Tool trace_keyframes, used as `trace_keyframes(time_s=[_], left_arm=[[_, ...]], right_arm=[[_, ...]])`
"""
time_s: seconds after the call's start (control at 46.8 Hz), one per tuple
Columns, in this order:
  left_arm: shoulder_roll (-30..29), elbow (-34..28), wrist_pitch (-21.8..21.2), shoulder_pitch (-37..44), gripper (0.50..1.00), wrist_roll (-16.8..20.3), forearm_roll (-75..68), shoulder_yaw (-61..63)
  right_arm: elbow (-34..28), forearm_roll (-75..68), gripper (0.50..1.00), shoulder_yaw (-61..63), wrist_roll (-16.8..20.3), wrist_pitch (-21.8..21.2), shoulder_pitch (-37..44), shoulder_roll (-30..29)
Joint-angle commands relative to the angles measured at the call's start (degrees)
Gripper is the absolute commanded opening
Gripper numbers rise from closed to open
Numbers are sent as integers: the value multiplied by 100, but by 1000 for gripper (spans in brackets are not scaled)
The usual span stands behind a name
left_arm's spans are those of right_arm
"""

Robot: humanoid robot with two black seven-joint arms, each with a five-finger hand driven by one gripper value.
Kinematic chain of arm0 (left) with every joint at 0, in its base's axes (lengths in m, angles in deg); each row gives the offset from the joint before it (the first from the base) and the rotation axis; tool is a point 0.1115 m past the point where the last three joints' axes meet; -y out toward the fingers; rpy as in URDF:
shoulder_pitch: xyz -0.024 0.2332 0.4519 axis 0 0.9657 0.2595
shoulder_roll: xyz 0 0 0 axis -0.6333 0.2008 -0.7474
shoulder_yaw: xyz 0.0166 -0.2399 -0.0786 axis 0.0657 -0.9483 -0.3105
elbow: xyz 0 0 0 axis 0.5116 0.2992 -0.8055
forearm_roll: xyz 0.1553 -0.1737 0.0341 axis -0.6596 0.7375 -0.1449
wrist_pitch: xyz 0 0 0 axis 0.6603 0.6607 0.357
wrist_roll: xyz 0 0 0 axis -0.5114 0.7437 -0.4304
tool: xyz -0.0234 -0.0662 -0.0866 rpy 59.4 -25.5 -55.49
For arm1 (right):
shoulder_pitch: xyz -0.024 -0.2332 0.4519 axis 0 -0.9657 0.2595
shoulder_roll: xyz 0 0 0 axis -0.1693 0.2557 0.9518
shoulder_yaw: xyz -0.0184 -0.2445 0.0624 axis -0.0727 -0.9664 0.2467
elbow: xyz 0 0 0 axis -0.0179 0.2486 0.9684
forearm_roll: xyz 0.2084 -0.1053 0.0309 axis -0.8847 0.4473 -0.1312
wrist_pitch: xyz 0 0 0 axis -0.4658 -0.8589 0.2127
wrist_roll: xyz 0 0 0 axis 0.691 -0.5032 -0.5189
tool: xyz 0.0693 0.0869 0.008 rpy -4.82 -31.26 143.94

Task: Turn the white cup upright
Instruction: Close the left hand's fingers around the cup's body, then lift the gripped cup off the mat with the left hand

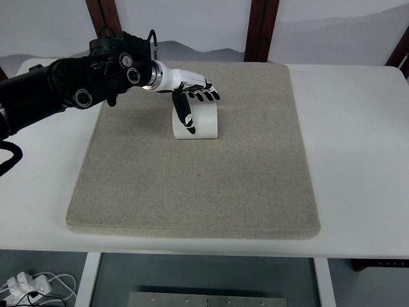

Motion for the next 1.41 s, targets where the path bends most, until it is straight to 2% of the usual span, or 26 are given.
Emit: trace_keyframes(time_s=[0.0,0.513,0.619,0.726,0.812,0.876,0.983,1.196,1.388], left_arm=[[59,-67,2,9,990,0,-1,56],[279,-243,-59,62,971,0,-9,196],[279,-252,-68,53,932,-18,-1,275],[279,-252,-86,53,859,-17,-1,319],[279,-243,-112,53,823,-18,-9,320],[279,-252,-138,44,780,-18,-1,320],[279,-252,-165,18,679,-18,-1,311],[235,-243,-165,-8,664,26,87,232],[51,-243,-95,71,664,325,263,-330]], right_arm=[[0,0,952,0,-1,0,1,0],[0,0,952,0,-1,0,1,0],[0,0,952,0,-1,0,1,0],[0,0,952,0,-1,0,1,0],[0,0,952,0,-1,0,1,0],[0,0,952,0,-1,0,1,0],[0,0,952,0,-1,0,-8,0],[0,0,952,0,-1,0,1,0],[0,0,952,0,-1,0,-8,0]])
